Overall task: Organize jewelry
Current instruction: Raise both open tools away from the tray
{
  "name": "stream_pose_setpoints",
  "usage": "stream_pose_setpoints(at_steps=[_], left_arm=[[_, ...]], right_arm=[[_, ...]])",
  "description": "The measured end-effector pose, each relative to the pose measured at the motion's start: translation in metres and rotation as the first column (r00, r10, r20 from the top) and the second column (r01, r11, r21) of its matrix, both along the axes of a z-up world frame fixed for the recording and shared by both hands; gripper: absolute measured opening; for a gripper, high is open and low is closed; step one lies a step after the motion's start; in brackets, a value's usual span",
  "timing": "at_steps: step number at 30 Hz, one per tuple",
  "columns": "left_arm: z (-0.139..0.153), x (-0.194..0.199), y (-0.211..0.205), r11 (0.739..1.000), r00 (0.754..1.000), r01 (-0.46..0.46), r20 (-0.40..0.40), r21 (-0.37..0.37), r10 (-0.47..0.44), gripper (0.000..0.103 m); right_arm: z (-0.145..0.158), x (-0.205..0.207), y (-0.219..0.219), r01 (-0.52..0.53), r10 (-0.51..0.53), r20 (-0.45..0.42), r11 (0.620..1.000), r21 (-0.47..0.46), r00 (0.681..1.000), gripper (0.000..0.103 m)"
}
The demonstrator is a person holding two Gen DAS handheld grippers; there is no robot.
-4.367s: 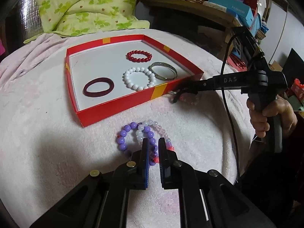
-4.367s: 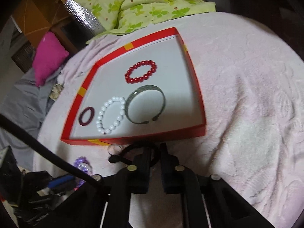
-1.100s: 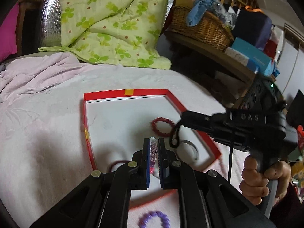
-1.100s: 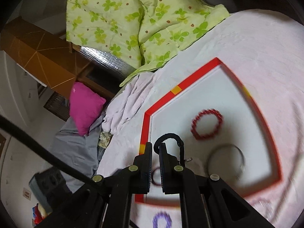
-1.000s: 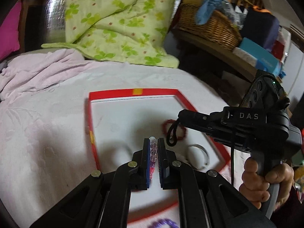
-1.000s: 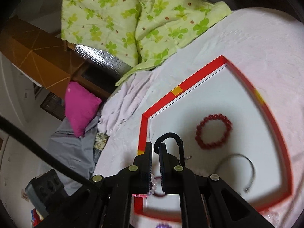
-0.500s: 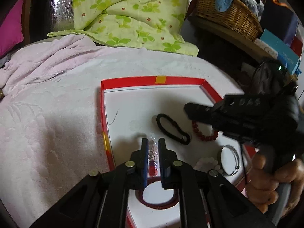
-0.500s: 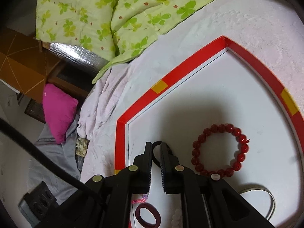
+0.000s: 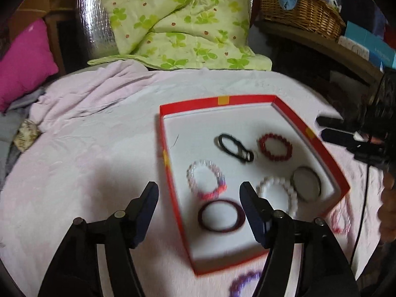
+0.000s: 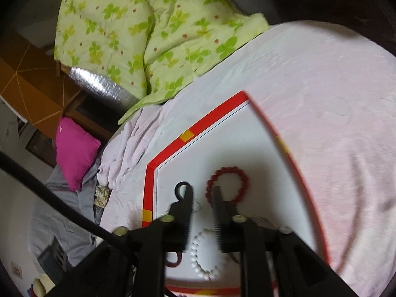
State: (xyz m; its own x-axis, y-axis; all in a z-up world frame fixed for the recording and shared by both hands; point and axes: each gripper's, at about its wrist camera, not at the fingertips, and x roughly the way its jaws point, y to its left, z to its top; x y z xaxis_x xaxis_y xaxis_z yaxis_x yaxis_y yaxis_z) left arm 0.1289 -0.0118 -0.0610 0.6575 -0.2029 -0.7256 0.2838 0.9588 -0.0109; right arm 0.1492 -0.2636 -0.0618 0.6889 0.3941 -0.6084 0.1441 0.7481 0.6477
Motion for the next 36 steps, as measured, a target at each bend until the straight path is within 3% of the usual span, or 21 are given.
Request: stream_pose_setpoints(at_steps=[2,8,17,25,36], left_arm=[[-0.001,-0.014,-0.001,1.0,1.0,-0.004,0.003,0.028,0.003,0.072],[-0.008,-0.041,0.008,0.998,0.999,-0.025,-0.023,0.058,0.027,0.072],[-0.024,-0.088,0.03,0.996,0.992,-0.087,-0.086,0.032,0.09,0.072],[-0.036,-0.103,0.036,0.995,0.986,-0.094,-0.138,0.028,0.097,0.073],[-0.037,-0.098,0.041,0.986,0.983,-0.134,-0.11,0.095,0.144,0.073]], right_arm=[[0.004,-0.014,-0.011,0.026,-0.026,0.011,1.0,0.006,1.0,0.057],[0.01,-0.066,-0.037,0.061,-0.061,0.039,0.998,-0.005,0.997,0.057],[-0.019,-0.135,-0.083,0.137,-0.136,-0.031,0.989,0.048,0.99,0.057],[-0.026,-0.142,-0.073,0.105,-0.102,-0.053,0.993,0.057,0.993,0.057],[-0.03,-0.125,-0.051,0.049,-0.053,-0.091,0.998,-0.039,0.994,0.057]])
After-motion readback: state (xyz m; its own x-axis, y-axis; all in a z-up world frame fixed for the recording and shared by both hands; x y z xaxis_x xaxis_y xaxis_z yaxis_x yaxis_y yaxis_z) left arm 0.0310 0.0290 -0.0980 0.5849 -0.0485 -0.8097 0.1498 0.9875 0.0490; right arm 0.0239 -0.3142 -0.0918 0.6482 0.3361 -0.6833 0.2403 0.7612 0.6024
